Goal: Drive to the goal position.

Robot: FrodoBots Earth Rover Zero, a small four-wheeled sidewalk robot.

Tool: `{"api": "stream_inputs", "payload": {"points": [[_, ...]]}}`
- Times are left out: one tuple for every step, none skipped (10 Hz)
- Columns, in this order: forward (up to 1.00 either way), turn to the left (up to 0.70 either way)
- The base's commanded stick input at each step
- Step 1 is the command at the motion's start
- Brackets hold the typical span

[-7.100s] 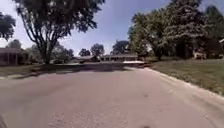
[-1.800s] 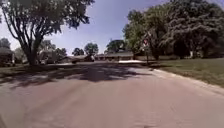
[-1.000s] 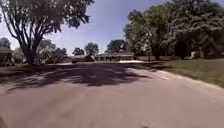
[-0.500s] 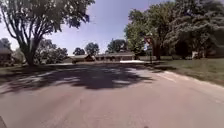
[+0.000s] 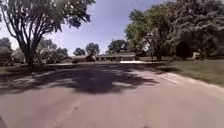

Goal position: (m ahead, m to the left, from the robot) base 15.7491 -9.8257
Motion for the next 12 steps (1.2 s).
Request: {"api": "stream_inputs", "payload": {"points": [[0.50, 0.00], [0.50, 0.00], [0.50, 0.00], [0.50, 0.00], [0.50, 0.00], [0.50, 0.00], [0.50, 0.00], [0.50, 0.00], [0.50, 0.00], [0.50, 0.00], [0.50, 0.00], [0.50, 0.00]]}}
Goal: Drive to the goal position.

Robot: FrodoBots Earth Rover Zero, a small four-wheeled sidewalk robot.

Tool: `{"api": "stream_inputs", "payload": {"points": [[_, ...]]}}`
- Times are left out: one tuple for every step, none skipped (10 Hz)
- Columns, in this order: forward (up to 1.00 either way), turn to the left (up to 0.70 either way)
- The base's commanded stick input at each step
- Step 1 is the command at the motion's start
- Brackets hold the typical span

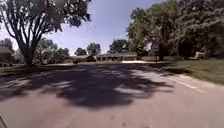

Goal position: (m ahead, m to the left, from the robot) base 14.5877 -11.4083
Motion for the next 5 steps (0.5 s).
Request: {"api": "stream_inputs", "payload": {"points": [[0.50, 0.00], [0.50, 0.00], [0.50, 0.00], [0.50, 0.00], [0.50, 0.00]]}}
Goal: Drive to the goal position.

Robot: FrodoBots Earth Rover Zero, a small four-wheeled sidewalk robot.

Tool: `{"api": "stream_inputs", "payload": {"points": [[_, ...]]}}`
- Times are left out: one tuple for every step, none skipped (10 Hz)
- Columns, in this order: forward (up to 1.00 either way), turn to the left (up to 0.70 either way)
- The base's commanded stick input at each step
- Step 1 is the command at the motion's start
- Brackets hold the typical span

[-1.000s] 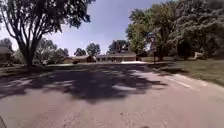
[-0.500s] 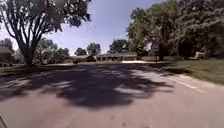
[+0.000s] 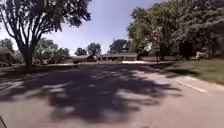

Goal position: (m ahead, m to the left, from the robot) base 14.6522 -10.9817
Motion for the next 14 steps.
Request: {"api": "stream_inputs", "payload": {"points": [[0.50, 0.00], [0.50, 0.00], [0.50, 0.00], [0.50, 0.00], [0.50, 0.00], [0.50, 0.00], [0.50, 0.00], [0.50, -0.31], [0.50, -0.50], [0.50, -0.50], [0.50, -0.50], [0.50, -0.50], [0.50, -0.50], [0.50, -0.29]]}}
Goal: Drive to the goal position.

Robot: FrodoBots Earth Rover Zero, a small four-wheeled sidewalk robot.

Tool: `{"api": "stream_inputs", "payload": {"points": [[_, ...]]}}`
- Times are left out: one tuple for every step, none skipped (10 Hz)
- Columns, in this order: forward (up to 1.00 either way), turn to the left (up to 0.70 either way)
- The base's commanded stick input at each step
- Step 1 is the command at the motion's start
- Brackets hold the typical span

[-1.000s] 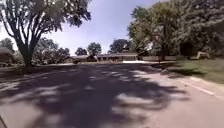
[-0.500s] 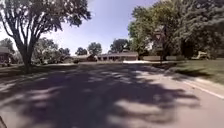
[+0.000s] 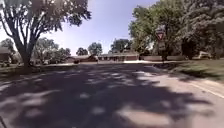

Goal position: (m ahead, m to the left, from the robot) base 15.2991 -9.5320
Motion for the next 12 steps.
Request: {"api": "stream_inputs", "payload": {"points": [[0.50, 0.00], [0.50, 0.00], [0.50, 0.00], [0.50, 0.00], [0.50, 0.00], [0.50, 0.00], [0.50, 0.00], [0.50, 0.00], [0.50, 0.00], [0.50, 0.00], [0.50, 0.00], [0.50, 0.00]]}}
